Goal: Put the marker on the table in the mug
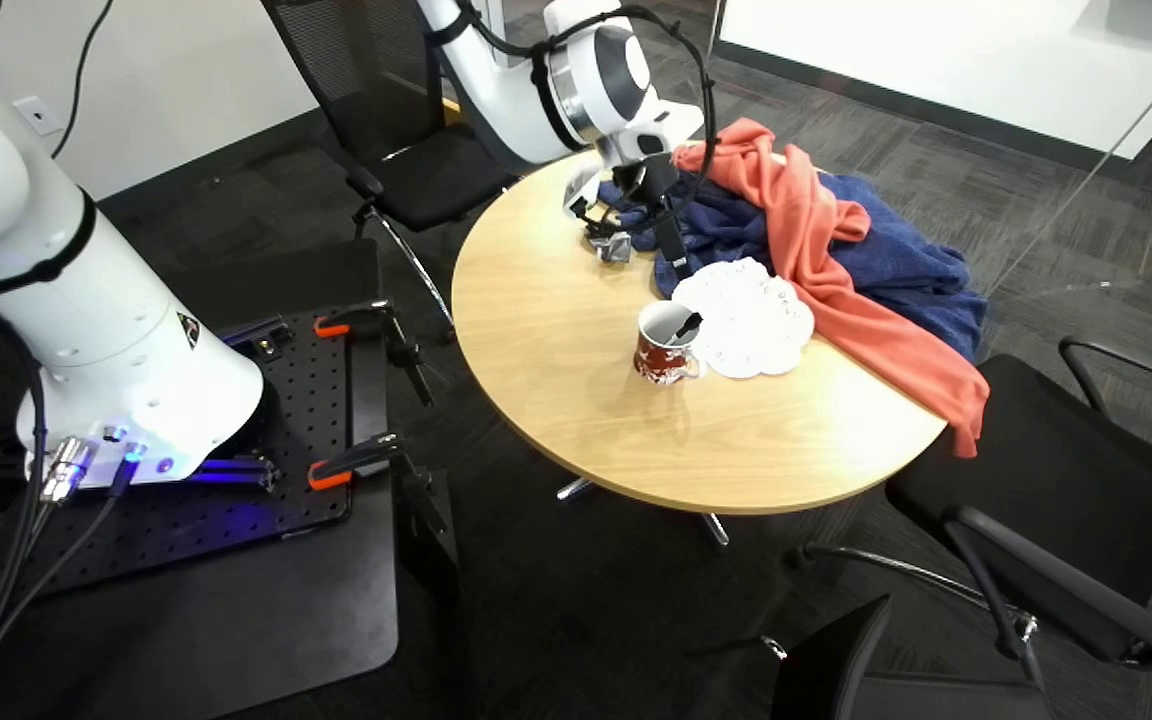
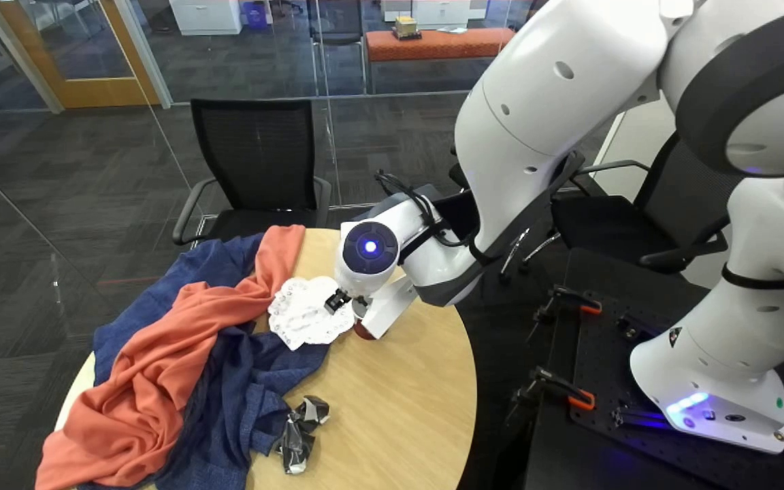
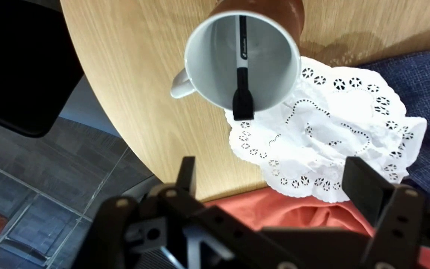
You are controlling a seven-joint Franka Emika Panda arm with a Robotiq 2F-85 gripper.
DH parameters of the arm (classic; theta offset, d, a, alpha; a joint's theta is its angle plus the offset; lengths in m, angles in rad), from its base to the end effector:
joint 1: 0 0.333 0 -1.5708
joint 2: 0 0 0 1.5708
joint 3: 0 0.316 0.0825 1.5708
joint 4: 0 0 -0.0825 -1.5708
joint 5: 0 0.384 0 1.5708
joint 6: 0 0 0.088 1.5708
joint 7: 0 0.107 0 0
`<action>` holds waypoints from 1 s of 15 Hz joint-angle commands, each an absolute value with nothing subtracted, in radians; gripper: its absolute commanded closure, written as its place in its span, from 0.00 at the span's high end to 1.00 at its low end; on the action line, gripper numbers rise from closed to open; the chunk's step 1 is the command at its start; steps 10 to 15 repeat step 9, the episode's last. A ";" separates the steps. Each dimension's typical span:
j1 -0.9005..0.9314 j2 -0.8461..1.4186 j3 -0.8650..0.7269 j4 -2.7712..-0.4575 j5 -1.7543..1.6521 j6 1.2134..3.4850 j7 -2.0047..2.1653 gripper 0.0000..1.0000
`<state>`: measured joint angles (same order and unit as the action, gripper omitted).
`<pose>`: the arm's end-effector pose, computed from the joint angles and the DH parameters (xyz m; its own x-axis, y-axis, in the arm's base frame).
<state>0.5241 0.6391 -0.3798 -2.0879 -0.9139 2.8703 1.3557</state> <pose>0.5614 0.1220 0.1321 0.8896 -0.1628 0.4268 -0.2897 -0.9235 0.2516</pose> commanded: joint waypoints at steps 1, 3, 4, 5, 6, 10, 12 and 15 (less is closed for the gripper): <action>0.492 0.522 -0.348 -2.169 -0.873 2.838 1.294 1.00; 0.487 0.491 -0.346 -2.187 -0.853 2.835 1.269 1.00; 0.485 0.477 -0.345 -2.197 -0.846 2.837 1.253 1.00; 0.481 0.466 -0.345 -2.207 -0.845 2.846 1.241 1.00; 0.477 0.456 -0.343 -2.216 -0.842 2.852 1.230 1.00; 0.495 0.501 -0.361 -2.180 -0.859 2.865 1.267 1.00; 0.495 0.501 -0.361 -2.180 -0.859 2.865 1.267 1.00; 0.495 0.501 -0.361 -2.180 -0.859 2.865 1.267 1.00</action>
